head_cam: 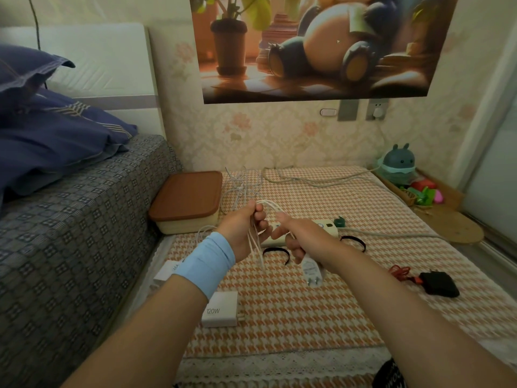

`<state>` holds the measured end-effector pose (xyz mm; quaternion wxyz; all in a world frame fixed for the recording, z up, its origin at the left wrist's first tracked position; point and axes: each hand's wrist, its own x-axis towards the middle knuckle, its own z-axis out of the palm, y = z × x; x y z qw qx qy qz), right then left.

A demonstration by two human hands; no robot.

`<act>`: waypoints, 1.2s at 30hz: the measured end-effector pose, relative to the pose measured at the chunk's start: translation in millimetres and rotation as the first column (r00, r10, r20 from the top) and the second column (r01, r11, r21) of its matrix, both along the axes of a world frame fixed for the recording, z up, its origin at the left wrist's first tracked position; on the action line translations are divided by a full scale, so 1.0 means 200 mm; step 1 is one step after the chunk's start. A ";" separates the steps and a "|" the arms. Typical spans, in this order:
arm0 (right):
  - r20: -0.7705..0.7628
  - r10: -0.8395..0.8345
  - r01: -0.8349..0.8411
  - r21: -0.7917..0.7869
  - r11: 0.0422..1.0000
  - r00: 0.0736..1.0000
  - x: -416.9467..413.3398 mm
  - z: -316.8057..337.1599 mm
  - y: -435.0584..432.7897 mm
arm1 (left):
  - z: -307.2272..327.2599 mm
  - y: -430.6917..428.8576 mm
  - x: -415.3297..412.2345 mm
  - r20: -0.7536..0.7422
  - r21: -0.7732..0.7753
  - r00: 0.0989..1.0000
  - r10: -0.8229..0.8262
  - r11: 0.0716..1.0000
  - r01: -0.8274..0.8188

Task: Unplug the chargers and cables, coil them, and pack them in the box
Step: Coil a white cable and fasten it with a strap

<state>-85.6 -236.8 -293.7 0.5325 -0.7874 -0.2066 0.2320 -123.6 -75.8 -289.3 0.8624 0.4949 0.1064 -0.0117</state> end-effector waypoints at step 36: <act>-0.067 0.324 -0.325 0.002 0.946 0.944 -0.06 0.00 0.05 | 0.12 -0.04 -0.06 0.092 -0.327 0.995 -0.039 0.943 0.067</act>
